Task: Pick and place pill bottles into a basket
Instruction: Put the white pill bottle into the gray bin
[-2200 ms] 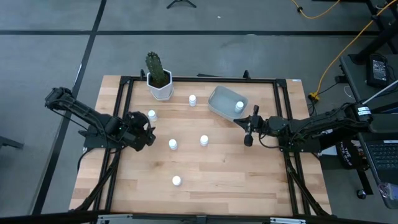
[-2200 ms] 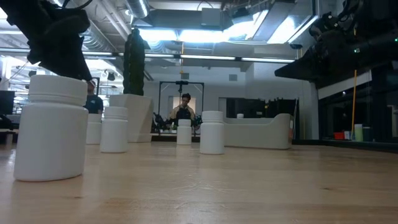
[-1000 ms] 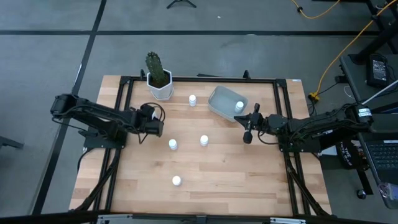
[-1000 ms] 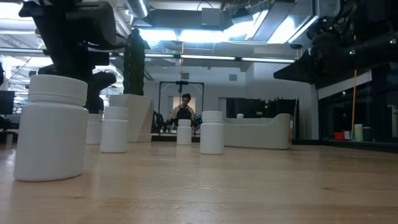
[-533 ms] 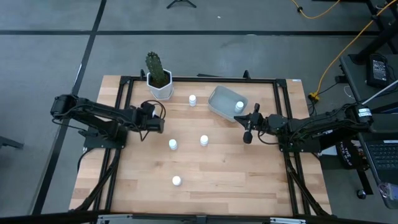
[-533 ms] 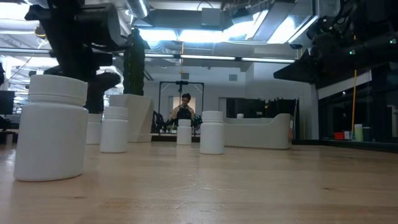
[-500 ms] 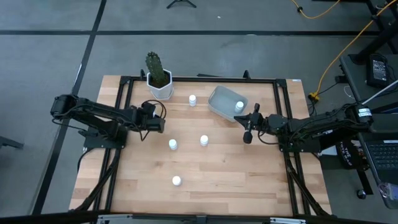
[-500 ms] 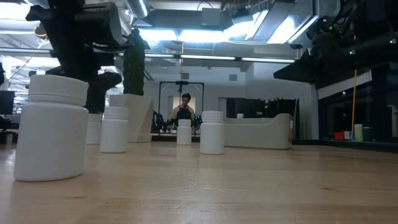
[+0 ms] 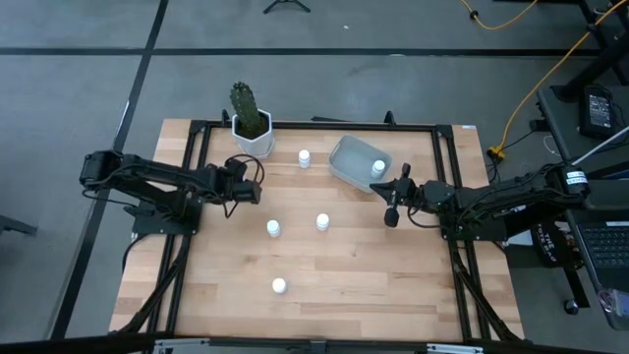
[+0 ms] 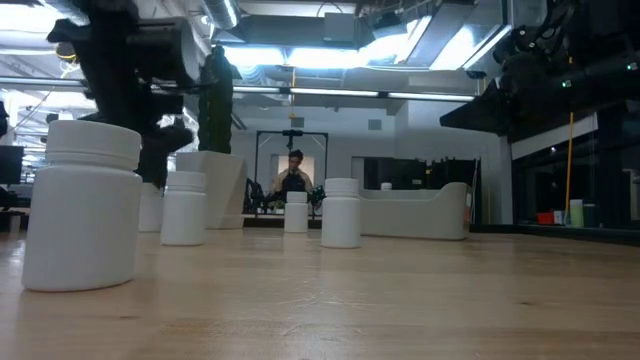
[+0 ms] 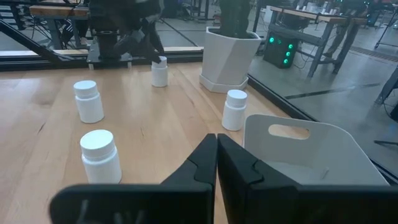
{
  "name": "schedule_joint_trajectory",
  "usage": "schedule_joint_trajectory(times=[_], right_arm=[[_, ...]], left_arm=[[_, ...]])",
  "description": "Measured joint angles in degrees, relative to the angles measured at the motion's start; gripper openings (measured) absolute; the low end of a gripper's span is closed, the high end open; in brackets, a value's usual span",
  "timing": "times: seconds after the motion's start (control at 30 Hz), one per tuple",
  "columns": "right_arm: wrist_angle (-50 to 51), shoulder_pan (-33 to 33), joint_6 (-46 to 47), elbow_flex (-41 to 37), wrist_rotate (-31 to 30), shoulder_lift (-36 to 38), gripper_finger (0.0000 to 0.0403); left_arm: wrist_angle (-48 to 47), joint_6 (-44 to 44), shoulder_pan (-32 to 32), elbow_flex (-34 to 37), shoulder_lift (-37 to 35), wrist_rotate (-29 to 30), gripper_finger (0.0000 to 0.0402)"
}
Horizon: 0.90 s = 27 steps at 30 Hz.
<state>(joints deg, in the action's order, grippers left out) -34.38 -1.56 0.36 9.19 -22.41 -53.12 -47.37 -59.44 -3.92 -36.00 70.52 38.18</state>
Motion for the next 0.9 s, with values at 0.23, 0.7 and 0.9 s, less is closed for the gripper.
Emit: schedule_joint_trajectory(times=[0.23,0.7,0.9], right_arm=[[0.10,-0.02,-0.46,0.00,0.03,0.00,0.0016],[0.06,-0.02,-0.47,0.00,0.03,0.00,0.0017],[0.05,-0.02,-0.46,0.00,0.03,0.00,0.0017]], left_arm=[[2.70,-0.41,0.02,2.74,-1.07,-1.87,0.0222],[3.97,0.24,0.00,2.74,-1.31,-2.12,0.0222],[4.44,0.13,0.00,2.74,-1.31,-1.89,0.0221]])
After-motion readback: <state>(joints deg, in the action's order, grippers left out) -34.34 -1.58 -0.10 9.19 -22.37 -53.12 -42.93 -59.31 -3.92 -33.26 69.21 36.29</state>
